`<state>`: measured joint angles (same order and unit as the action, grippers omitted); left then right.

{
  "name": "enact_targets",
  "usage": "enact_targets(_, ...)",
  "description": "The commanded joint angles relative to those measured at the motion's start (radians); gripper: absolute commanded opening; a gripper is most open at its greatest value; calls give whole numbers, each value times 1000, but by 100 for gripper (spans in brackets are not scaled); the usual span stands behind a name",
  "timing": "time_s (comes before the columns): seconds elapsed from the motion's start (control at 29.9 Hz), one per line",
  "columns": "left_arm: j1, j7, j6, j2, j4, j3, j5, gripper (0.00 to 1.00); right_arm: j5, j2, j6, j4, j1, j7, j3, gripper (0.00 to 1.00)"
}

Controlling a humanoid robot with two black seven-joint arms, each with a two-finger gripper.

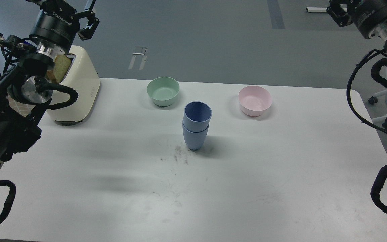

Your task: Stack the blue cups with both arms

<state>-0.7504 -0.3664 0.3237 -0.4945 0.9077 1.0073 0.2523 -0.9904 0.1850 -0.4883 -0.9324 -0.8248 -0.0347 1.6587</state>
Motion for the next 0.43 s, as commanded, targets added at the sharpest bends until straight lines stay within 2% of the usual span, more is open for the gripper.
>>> enact_targets(0.0,0,0,-2,-1,-3,2,-4,98,113,7,0,21,19,1,47,100)
enact_targets(0.27,16,1,6,-2,-4,4,-5,98,320,-4,0,32,130,3,85,100)
enact_targets(0.4,22,3,35,4,-6,20,-7,98,342,-12,0,32,136,3,85,100)
